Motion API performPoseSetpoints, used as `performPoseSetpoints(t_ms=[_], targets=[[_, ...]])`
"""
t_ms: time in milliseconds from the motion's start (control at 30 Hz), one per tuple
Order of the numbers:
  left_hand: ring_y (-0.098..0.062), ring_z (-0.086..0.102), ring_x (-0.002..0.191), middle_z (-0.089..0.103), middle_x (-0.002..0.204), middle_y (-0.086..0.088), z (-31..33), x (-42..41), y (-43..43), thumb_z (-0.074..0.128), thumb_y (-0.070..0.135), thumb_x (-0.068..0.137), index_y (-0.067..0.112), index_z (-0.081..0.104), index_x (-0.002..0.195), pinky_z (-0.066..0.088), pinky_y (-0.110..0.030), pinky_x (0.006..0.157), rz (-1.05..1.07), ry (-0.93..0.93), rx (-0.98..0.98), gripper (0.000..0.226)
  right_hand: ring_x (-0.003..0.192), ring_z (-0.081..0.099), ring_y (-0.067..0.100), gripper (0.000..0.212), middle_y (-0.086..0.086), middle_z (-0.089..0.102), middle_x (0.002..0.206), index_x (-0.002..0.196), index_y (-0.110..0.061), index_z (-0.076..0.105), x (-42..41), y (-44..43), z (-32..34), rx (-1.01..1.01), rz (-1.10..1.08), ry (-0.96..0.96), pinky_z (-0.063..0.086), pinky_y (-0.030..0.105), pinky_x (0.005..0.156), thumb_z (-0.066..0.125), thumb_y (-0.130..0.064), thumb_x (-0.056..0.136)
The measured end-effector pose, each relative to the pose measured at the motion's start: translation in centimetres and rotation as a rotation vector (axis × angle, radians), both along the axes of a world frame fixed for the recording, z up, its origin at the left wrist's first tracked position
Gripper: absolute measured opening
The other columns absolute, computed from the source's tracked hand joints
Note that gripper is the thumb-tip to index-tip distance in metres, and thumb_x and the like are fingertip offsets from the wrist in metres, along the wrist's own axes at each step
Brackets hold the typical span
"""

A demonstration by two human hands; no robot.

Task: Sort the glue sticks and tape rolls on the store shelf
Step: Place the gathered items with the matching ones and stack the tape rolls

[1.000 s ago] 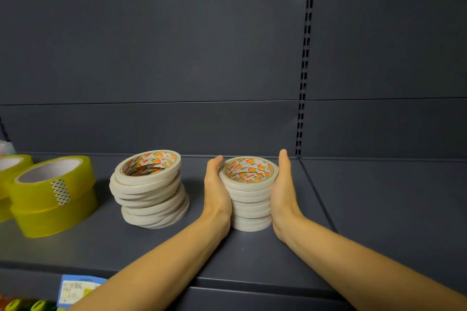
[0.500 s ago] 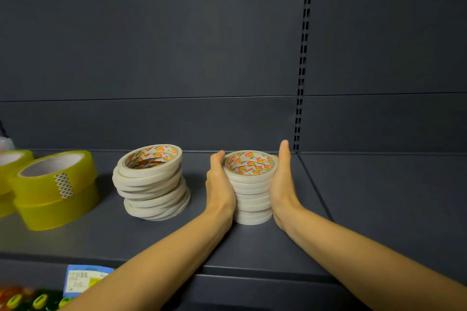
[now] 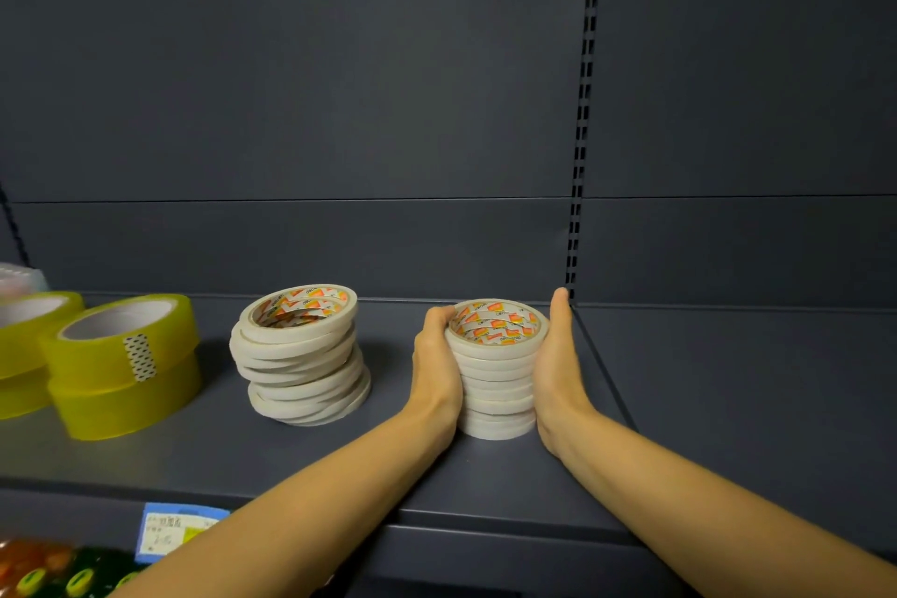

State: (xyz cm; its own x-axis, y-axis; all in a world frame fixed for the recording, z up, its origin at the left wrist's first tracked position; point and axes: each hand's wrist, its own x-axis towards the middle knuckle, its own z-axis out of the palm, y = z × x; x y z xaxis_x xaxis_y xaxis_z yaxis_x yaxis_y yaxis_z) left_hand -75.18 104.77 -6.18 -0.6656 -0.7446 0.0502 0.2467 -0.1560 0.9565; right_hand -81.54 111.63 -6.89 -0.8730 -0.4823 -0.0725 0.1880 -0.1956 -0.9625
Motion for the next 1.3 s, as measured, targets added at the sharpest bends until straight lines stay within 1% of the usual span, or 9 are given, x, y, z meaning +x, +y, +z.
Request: performPoseSetpoints(t_ms=[133,400,533,633,700,833,967,1200,1300], targets=[[-0.029,0.068,0.096,0.074,0.093,-0.012,0.2,0.0,0.1,0.034,0.034,0.089,0.010,0.072,0.091,0.049,-0.045,0.096,-0.016,-0.011,-0.018,0.045,0.105,0.063,0.028,0.074,0.011,0.066,0.114,0.122,-0.014,0.059,-0.4,0.0,-0.1,0.015,-0.052,-0.010,0.048,0.045,0.098,0.030,-0.071,0.085],[-0.021,0.062,0.108,0.069,0.110,-0.006,0.7,0.8,0.7,0.034,0.031,0.094,0.012,0.067,0.105,0.043,-0.043,0.103,0.005,-0.029,-0.144,0.040,0.099,0.065,0.023,0.041,0.008,0.070,0.106,0.096,-0.020,0.068,-0.6,0.5,0.6,-0.077,-0.137,0.145,0.050,0.037,0.089,0.033,-0.043,0.096],[0.007,0.049,0.110,0.054,0.127,0.010,2.3,4.8,1.1,0.042,0.024,0.097,0.021,0.051,0.124,0.037,-0.010,0.095,0.068,0.103,-0.544,0.029,0.101,0.053,0.007,0.034,-0.005,0.059,0.105,0.088,-0.037,0.057,1.1,2.9,3.3,-0.173,-0.423,0.720,0.039,0.034,0.102,0.036,-0.011,0.097],[-0.001,0.050,0.115,0.056,0.119,0.013,4.4,9.5,-0.2,0.049,0.016,0.088,0.031,0.052,0.114,0.039,-0.015,0.097,0.169,0.267,-0.930,0.030,0.088,0.055,-0.007,0.030,-0.014,0.061,0.090,0.085,-0.028,0.058,3.8,3.8,5.5,-0.314,-0.233,0.830,0.042,0.008,0.081,0.040,-0.005,0.090],[-0.007,0.051,0.116,0.056,0.117,0.014,5.2,12.1,-2.4,0.050,0.014,0.085,0.036,0.051,0.111,0.038,-0.019,0.098,0.313,0.299,-1.020,0.034,0.085,0.058,-0.006,0.025,-0.015,0.065,0.089,0.086,-0.024,0.061,6.2,3.2,6.3,-0.307,-0.061,0.823,0.043,0.005,0.075,0.042,-0.008,0.088],[-0.004,0.042,0.122,0.049,0.126,0.012,4.1,13.9,-7.4,0.050,0.025,0.090,0.037,0.046,0.117,0.034,-0.021,0.104,0.440,0.179,-0.766,0.029,0.101,0.057,0.002,0.024,-0.014,0.063,0.106,0.101,-0.024,0.060,9.7,-1.3,6.0,-0.148,0.188,0.670,0.044,0.010,0.086,0.037,-0.018,0.100],[-0.016,0.047,0.124,0.051,0.136,-0.003,2.1,12.5,-10.2,0.039,0.037,0.096,0.019,0.048,0.129,0.033,-0.040,0.111,0.270,-0.025,-0.342,0.039,0.131,0.041,0.011,0.041,-0.008,0.047,0.138,0.133,-0.024,0.045,9.9,-6.6,5.4,0.031,0.234,0.455,0.029,0.030,0.110,0.026,-0.040,0.101],[-0.028,0.066,0.097,0.072,0.096,-0.012,2.6,10.6,-11.4,0.037,0.035,0.095,0.007,0.069,0.096,0.050,-0.045,0.093,0.182,-0.047,-0.129,0.043,0.096,0.064,0.013,0.041,0.005,0.067,0.117,0.122,-0.022,0.060,9.6,-10.5,3.9,0.025,0.201,0.258,0.049,0.023,0.076,0.033,-0.043,0.099],[-0.028,0.067,0.095,0.073,0.094,-0.014,2.5,10.3,-12.4,0.037,0.042,0.093,0.007,0.071,0.095,0.050,-0.043,0.094,0.054,-0.026,-0.071,0.049,0.096,0.064,0.010,0.046,-0.002,0.068,0.112,0.124,-0.026,0.059,9.3,-10.4,3.1,0.001,0.135,0.216,0.049,0.024,0.079,0.031,-0.051,0.097]])
